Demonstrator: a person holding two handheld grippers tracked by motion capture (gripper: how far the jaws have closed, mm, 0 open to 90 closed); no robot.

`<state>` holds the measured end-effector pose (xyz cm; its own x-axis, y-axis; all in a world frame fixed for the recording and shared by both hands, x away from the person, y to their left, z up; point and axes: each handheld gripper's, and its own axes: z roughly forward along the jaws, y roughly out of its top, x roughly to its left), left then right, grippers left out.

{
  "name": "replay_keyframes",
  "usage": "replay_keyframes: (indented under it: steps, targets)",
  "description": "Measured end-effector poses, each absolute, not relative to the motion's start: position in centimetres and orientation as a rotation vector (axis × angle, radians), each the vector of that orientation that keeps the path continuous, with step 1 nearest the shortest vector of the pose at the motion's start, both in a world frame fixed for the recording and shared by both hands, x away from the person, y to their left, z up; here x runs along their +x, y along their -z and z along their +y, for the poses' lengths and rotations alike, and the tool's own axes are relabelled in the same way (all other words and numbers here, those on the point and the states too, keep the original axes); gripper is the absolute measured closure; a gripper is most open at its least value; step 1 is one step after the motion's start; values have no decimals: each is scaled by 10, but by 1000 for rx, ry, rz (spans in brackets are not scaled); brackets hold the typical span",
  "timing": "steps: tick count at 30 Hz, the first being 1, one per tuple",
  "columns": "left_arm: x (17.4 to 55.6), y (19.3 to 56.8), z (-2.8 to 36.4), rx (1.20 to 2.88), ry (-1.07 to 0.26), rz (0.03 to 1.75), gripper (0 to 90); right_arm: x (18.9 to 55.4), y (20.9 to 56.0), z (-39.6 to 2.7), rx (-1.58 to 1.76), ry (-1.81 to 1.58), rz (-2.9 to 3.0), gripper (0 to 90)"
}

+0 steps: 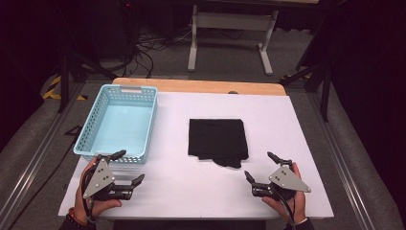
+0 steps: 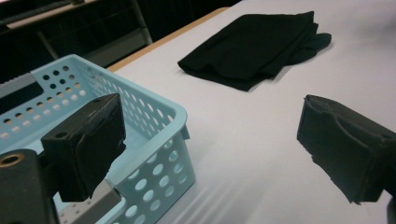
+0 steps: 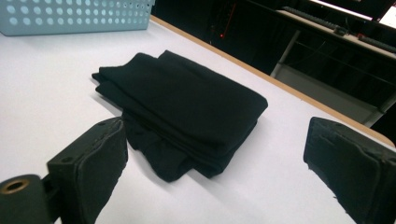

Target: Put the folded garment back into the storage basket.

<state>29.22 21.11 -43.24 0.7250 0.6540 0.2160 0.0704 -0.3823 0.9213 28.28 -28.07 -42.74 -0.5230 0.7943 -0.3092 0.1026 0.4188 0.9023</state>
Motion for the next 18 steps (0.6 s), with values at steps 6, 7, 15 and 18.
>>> replay_keyframes:
  steps: [6, 7, 15, 18]
  targets:
    - [292, 435, 211, 1886, -686, 547, 81, 288, 431, -281, 798, -1148, 1934, 65]
    - [292, 436, 212, 1890, -675, 549, 81, 289, 431, -281, 801, -1148, 1933, 65]
    - [289, 437, 216, 1890, -674, 561, 81, 296, 431, -276, 789, -1115, 1976, 65]
    - [290, 437, 217, 1895, -672, 563, 80, 299, 427, -276, 786, -1112, 1982, 65]
